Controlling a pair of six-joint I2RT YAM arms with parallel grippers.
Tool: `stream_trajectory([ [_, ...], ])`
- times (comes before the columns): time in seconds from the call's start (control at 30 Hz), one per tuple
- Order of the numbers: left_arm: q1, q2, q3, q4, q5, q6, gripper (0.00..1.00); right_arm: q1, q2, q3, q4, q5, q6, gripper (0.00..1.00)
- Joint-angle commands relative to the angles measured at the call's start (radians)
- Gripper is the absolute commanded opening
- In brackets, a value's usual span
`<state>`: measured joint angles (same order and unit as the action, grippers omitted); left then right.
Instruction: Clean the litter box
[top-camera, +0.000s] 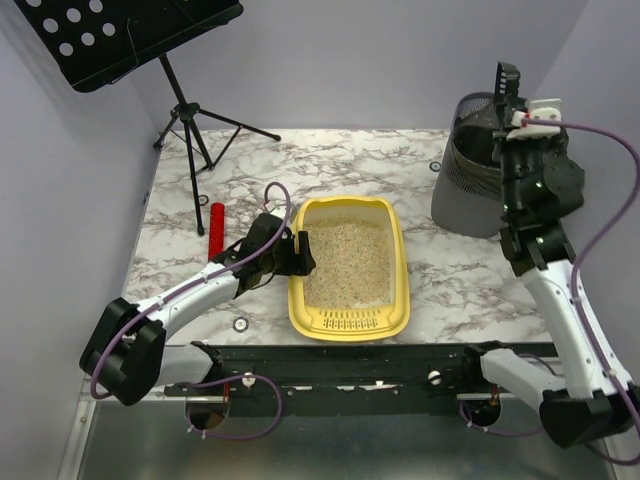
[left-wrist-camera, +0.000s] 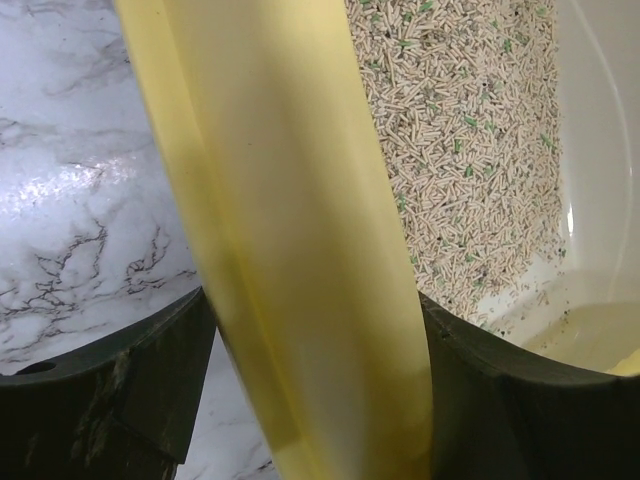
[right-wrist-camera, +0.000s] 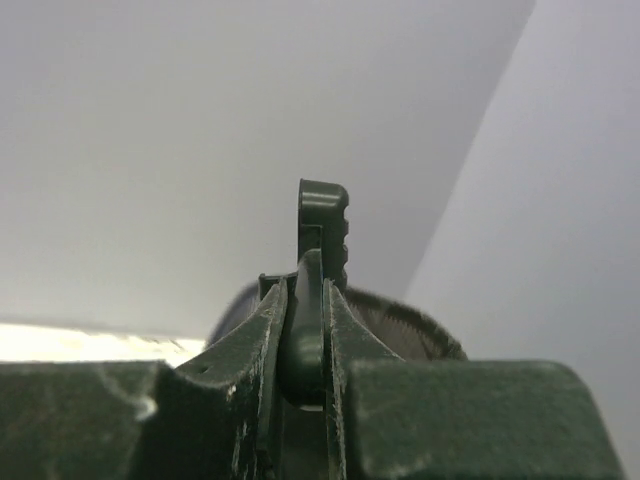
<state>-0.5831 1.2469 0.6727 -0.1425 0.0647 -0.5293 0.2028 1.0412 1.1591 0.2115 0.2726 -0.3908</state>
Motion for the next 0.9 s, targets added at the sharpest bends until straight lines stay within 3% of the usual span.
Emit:
stream_trajectory([
  [0.0, 0.003, 0.045, -0.005, 0.03, 0.034, 0.011, 0.77, -0.002, -0.119, 0.039, -0.141, -0.238, 0.11, 0.0],
  [0.13, 0.002, 0.059, 0.005, 0.021, 0.0, -0.02, 0.75, -0.003, -0.136, 0.121, -0.329, -0.551, 0.298, 0.01],
  [0.27, 0.003, 0.04, -0.005, 0.037, 0.003, -0.041, 0.75, -0.003, -0.029, 0.26, -0.651, -0.989, 0.478, 0.0],
  [0.37, 0.003, 0.01, -0.015, 0.064, 0.015, -0.063, 0.75, 0.006, 0.043, 0.257, -0.698, -1.113, 0.599, 0.01],
  [0.53, 0.003, -0.023, -0.028, 0.058, -0.005, -0.073, 0.72, 0.078, 0.082, 0.185, -0.808, -0.951, 0.672, 0.0],
  [0.63, 0.003, -0.029, -0.032, 0.06, -0.017, -0.09, 0.69, 0.182, 0.097, 0.125, -0.879, -0.843, 0.678, 0.0],
  [0.87, 0.002, -0.029, -0.039, 0.109, 0.03, -0.081, 0.66, 0.3, 0.12, 0.005, -0.93, -0.869, 0.699, 0.0],
])
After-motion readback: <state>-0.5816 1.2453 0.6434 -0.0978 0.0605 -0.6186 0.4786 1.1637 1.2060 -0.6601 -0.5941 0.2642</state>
